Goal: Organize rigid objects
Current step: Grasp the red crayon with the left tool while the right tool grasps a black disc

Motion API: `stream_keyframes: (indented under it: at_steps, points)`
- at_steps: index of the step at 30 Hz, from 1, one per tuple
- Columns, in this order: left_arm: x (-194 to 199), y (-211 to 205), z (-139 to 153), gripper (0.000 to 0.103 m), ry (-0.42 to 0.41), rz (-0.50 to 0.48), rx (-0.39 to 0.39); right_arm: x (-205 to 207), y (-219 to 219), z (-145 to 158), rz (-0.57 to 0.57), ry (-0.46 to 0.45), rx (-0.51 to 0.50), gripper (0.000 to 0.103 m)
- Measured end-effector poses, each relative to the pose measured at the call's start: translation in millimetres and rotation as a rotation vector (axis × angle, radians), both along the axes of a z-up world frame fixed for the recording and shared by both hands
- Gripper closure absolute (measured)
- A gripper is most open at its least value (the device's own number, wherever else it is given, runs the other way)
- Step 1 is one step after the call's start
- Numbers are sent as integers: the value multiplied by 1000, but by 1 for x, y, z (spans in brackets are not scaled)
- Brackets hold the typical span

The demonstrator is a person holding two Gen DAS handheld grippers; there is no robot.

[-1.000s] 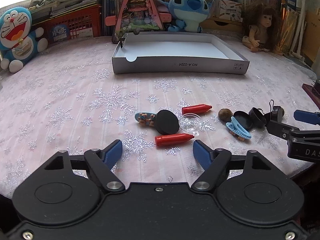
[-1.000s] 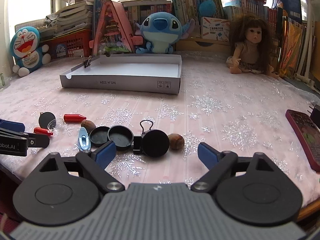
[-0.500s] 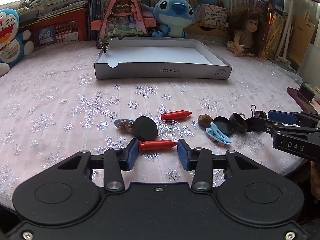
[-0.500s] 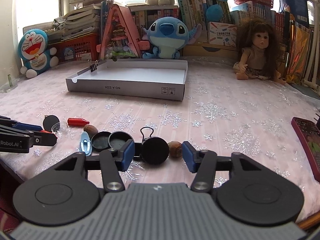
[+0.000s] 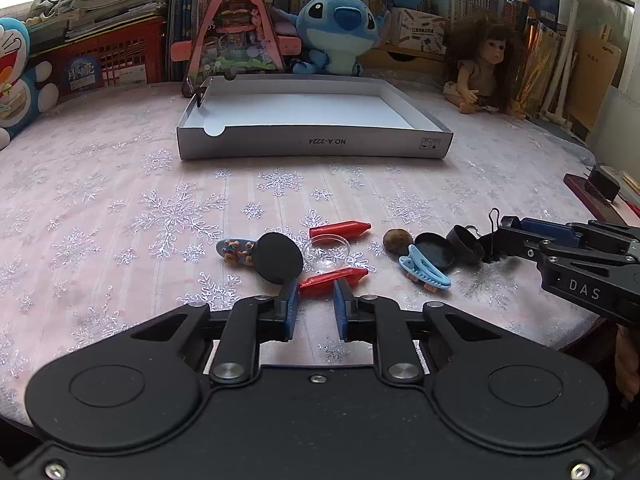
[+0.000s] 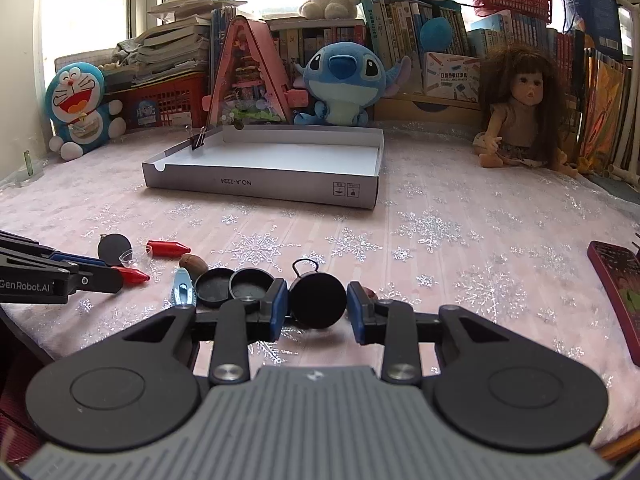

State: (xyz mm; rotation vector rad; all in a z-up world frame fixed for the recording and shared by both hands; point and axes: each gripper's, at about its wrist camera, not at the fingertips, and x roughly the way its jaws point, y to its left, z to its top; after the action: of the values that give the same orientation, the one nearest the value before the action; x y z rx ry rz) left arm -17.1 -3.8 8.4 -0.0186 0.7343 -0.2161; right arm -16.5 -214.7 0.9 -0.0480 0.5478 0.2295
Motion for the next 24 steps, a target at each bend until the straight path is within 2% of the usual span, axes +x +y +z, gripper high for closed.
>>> stream_keyframes:
  at_steps: [4, 6, 9, 16, 18, 24]
  points:
    - [-1, -3, 1, 80, -5, -21, -1, 0, 1, -1, 5, 3, -1, 65]
    - [-1, -6, 1, 65, -9, -30, 5, 0, 1, -1, 5, 3, -1, 65]
    - [1, -13, 1, 59, -13, -37, 28, 0, 2, -1, 6, 4, -2, 65]
    - [8, -17, 1, 63, 1, -67, 42, -1, 0, -2, -5, 6, 3, 65]
    - [9, -10, 2, 70, 14, -59, 33, 0, -1, -3, -9, 6, 6, 65]
    - [7, 6, 1, 80, 32, -29, 37, 1, -1, -5, -17, 10, 17, 65]
